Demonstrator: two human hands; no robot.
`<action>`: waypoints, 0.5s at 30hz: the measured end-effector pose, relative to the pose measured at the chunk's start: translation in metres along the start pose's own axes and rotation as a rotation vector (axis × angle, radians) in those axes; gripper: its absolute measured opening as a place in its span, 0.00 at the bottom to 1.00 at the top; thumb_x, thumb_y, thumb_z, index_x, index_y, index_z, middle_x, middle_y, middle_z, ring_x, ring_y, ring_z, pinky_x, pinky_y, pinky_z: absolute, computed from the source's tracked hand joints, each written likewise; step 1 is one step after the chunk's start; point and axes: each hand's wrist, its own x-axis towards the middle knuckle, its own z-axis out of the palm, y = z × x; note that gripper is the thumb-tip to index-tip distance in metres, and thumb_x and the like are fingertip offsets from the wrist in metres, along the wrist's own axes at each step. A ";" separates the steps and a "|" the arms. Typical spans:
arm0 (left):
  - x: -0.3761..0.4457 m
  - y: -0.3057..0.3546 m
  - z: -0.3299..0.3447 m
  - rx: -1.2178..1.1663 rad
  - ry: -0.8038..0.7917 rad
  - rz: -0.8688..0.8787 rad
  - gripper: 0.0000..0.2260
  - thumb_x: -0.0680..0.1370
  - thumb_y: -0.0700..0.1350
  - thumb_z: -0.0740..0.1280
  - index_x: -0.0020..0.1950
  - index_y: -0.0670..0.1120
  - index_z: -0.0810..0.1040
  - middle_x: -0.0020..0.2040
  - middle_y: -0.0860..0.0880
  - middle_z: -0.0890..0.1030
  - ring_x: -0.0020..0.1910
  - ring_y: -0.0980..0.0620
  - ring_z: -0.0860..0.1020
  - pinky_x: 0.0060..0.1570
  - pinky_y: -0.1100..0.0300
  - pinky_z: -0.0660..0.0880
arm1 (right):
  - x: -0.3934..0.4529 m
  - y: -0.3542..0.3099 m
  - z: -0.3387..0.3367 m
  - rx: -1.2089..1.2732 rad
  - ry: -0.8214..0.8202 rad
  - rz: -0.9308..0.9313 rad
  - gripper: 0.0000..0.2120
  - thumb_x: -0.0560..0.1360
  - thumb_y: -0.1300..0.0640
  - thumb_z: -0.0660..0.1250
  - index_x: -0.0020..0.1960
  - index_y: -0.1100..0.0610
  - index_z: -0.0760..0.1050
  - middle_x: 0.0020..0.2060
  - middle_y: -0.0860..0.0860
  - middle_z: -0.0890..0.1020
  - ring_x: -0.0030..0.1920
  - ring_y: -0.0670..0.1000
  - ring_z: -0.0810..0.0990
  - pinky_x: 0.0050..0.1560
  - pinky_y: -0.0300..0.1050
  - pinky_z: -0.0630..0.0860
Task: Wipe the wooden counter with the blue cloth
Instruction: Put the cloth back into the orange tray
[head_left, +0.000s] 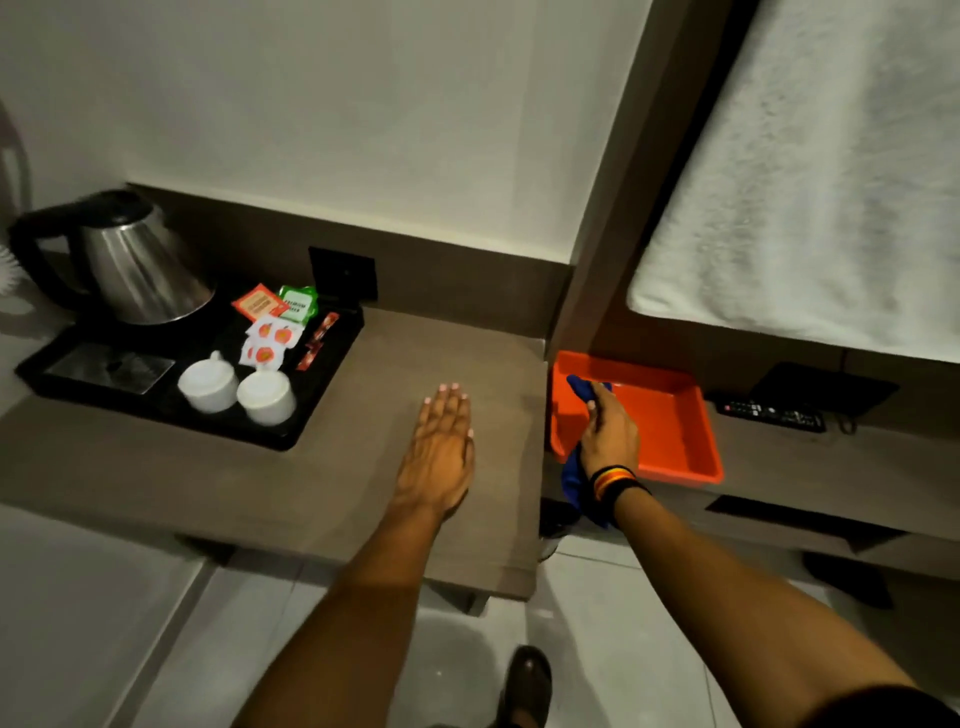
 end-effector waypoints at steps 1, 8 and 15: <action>0.013 0.015 0.006 -0.004 0.003 0.003 0.27 0.86 0.48 0.48 0.84 0.44 0.46 0.86 0.45 0.48 0.85 0.48 0.44 0.83 0.52 0.38 | 0.017 0.004 -0.002 0.005 0.006 0.027 0.20 0.83 0.67 0.58 0.73 0.61 0.74 0.70 0.62 0.78 0.71 0.63 0.77 0.70 0.52 0.71; 0.083 0.064 0.069 0.000 -0.078 0.083 0.26 0.86 0.45 0.54 0.83 0.41 0.54 0.84 0.40 0.55 0.84 0.43 0.52 0.84 0.44 0.50 | 0.108 0.043 0.030 -0.091 -0.057 0.051 0.28 0.77 0.72 0.54 0.75 0.59 0.71 0.73 0.60 0.76 0.74 0.62 0.74 0.73 0.56 0.71; 0.130 0.065 0.124 0.110 -0.173 0.082 0.30 0.83 0.49 0.51 0.84 0.42 0.50 0.85 0.40 0.54 0.84 0.41 0.51 0.84 0.43 0.48 | 0.150 0.087 0.094 -0.299 -0.416 0.104 0.27 0.87 0.52 0.51 0.84 0.58 0.52 0.84 0.55 0.52 0.85 0.58 0.48 0.82 0.63 0.45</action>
